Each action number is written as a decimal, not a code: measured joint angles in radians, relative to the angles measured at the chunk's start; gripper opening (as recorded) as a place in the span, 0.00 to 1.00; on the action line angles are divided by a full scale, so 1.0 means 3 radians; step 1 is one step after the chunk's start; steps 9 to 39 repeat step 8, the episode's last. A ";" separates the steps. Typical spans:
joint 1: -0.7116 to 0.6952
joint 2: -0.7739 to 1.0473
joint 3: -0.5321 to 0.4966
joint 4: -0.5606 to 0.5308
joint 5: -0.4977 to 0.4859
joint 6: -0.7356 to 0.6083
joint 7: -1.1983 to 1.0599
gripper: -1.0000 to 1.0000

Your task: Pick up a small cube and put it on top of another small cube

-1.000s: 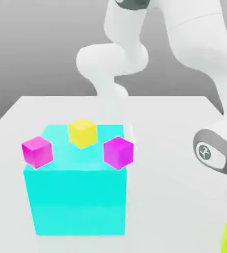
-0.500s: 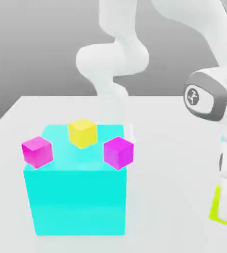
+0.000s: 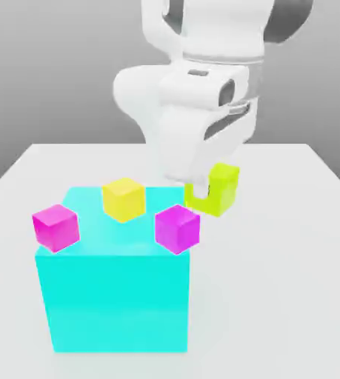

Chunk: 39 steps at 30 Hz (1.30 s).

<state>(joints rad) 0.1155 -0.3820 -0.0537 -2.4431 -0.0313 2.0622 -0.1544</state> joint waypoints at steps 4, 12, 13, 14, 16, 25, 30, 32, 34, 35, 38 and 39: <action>-0.0042 0.0043 -0.0057 -0.0281 0.0014 0.0316 -0.0076 0.00; -0.0045 0.0092 -0.0062 -0.0357 0.0014 0.0441 -0.0080 1.00; -0.0045 0.0092 -0.0062 -0.0357 0.0014 0.0441 -0.0080 1.00; -0.0045 0.0092 -0.0062 -0.0357 0.0014 0.0441 -0.0080 1.00; -0.0045 0.0092 -0.0062 -0.0357 0.0014 0.0441 -0.0080 1.00; -0.0045 0.0092 -0.0062 -0.0357 0.0014 0.0441 -0.0080 1.00; -0.0045 0.0092 -0.0062 -0.0357 0.0014 0.0441 -0.0080 1.00; -0.0045 0.0092 -0.0062 -0.0357 0.0014 0.0441 -0.0080 1.00; -0.0045 0.0092 -0.0062 -0.0357 0.0014 0.0441 -0.0080 1.00; -0.0045 0.0092 -0.0062 -0.0357 0.0014 0.0441 -0.0080 1.00; -0.0045 0.0092 -0.0062 -0.0357 0.0014 0.0441 -0.0080 1.00; -0.0045 0.0092 -0.0062 -0.0357 0.0014 0.0441 -0.0080 1.00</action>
